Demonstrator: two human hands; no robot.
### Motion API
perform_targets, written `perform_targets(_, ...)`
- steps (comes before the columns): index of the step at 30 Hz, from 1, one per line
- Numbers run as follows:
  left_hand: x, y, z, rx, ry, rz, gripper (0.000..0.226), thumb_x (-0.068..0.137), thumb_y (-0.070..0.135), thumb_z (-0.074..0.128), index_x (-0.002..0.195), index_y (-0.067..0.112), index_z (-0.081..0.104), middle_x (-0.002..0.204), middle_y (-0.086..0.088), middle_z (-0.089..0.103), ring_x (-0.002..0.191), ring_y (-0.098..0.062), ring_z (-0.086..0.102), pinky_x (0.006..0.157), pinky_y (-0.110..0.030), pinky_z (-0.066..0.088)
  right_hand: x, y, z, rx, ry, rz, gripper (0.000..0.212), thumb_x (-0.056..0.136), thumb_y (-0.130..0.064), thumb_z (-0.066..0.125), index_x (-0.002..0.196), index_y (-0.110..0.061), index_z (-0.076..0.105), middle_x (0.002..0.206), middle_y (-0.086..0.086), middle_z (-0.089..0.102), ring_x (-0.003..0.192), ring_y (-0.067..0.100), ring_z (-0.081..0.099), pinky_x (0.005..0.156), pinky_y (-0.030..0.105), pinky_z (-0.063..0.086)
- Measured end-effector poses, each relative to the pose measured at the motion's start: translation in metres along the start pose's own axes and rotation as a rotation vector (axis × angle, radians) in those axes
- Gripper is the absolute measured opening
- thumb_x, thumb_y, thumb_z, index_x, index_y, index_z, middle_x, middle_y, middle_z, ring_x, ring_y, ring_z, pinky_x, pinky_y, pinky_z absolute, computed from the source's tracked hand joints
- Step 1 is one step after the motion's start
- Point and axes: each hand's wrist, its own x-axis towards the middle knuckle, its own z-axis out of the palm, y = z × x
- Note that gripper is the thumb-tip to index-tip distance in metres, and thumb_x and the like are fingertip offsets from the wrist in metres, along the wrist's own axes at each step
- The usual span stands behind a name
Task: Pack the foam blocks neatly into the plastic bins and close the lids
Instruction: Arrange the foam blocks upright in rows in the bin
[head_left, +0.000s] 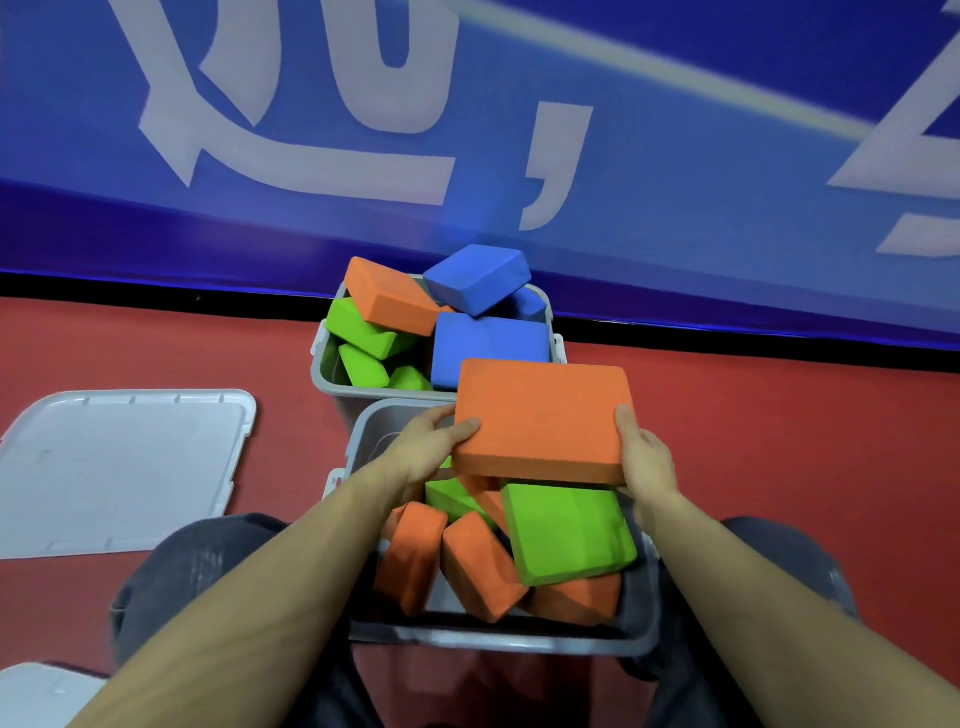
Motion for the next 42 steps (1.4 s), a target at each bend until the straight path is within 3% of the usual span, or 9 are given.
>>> perform_targets(6, 0.012, -0.005, 0.029, 0.107, -0.010, 0.094, 0.049, 0.095, 0.036, 0.070, 0.140, 0.023, 0.057, 0.132, -0.002, 0.063, 0.111, -0.017, 0.064, 0.099, -0.044, 0.054, 0.006, 0.030, -0.009, -0.211, 0.203, 0.006, 0.073, 0.080, -0.066, 0.071, 0.121, -0.007, 0.062, 0.120, 0.016, 0.069, 0.112, 0.036, 0.064, 0.098, 0.047, 0.050)
perform_targets(11, 0.017, -0.009, 0.025, 0.144, -0.029, 0.082, 0.051, 0.097, 0.035, 0.066, 0.143, 0.017, 0.053, 0.134, 0.001, 0.061, 0.106, -0.013, 0.062, 0.082, -0.034, 0.054, -0.004, 0.029, 0.001, -0.504, 0.316, -0.094, 0.093, 0.081, -0.069, 0.065, 0.149, -0.013, 0.039, 0.146, 0.017, 0.047, 0.134, 0.039, 0.046, 0.112, 0.050, 0.036)
perform_targets(15, 0.019, -0.007, 0.011, 0.160, 0.063, 0.116, 0.051, 0.098, 0.036, 0.064, 0.143, 0.015, 0.052, 0.134, -0.003, 0.061, 0.114, -0.016, 0.061, 0.094, -0.035, 0.053, -0.025, 0.017, 0.020, -0.546, 0.391, -0.497, 0.070, 0.090, -0.052, 0.065, 0.146, -0.016, 0.045, 0.148, 0.007, 0.046, 0.137, 0.029, 0.042, 0.118, 0.047, 0.027)
perform_targets(21, 0.018, -0.019, -0.031, 0.193, 0.310, 0.111, 0.046, 0.101, 0.032, 0.061, 0.139, 0.005, 0.057, 0.133, -0.007, 0.063, 0.121, -0.023, 0.060, 0.108, -0.042, 0.047, -0.072, 0.013, 0.091, -0.421, 0.032, -0.843, 0.020, 0.093, -0.036, 0.069, 0.106, -0.021, 0.067, 0.106, -0.009, 0.062, 0.099, 0.013, 0.057, 0.092, 0.035, 0.048)
perform_targets(25, 0.028, -0.041, -0.067, 0.201, 0.422, 0.029, 0.047, 0.097, 0.035, 0.064, 0.130, 0.001, 0.063, 0.127, -0.014, 0.068, 0.119, -0.028, 0.063, 0.108, -0.041, 0.047, -0.080, 0.034, 0.142, -0.382, -0.219, -0.671, 0.018, 0.090, -0.034, 0.073, 0.101, -0.020, 0.068, 0.100, -0.006, 0.065, 0.084, 0.012, 0.066, 0.080, 0.039, 0.055)
perform_targets(34, 0.060, -0.072, -0.087, 0.230, 0.348, -0.166, 0.060, 0.087, 0.049, 0.069, 0.129, 0.007, 0.065, 0.127, -0.007, 0.069, 0.122, -0.026, 0.063, 0.109, -0.041, 0.047, -0.054, 0.078, 0.207, -0.537, -0.333, -0.289, 0.041, 0.089, -0.044, 0.070, 0.119, -0.016, 0.068, 0.118, 0.006, 0.072, 0.113, 0.026, 0.066, 0.095, 0.038, 0.051)
perform_targets(36, 0.063, -0.080, -0.084, 0.263, 0.331, -0.206, 0.057, 0.095, 0.037, 0.067, 0.139, 0.002, 0.056, 0.136, -0.007, 0.062, 0.128, -0.027, 0.058, 0.105, -0.023, 0.045, -0.046, 0.087, 0.211, -0.591, -0.380, -0.156, 0.050, 0.092, -0.042, 0.070, 0.130, -0.010, 0.063, 0.129, 0.011, 0.068, 0.124, 0.027, 0.060, 0.098, 0.032, 0.044)
perform_targets(38, 0.068, -0.092, -0.081, 0.328, 0.314, -0.251, 0.052, 0.101, 0.026, 0.061, 0.143, -0.001, 0.048, 0.135, -0.005, 0.056, 0.131, -0.029, 0.054, 0.084, -0.009, 0.044, -0.037, 0.097, 0.213, -0.628, -0.401, -0.085, 0.056, 0.093, -0.043, 0.068, 0.136, -0.009, 0.058, 0.135, 0.012, 0.064, 0.129, 0.027, 0.057, 0.096, 0.029, 0.041)
perform_targets(42, 0.076, -0.113, -0.083, 0.376, 0.304, -0.273, 0.057, 0.102, 0.025, 0.058, 0.150, 0.001, 0.039, 0.150, -0.015, 0.050, 0.137, -0.029, 0.049, 0.107, -0.027, 0.035, -0.018, 0.107, 0.222, -0.629, -0.410, -0.010, 0.055, 0.094, -0.045, 0.067, 0.135, -0.010, 0.058, 0.136, 0.010, 0.064, 0.129, 0.027, 0.056, 0.095, 0.027, 0.041)
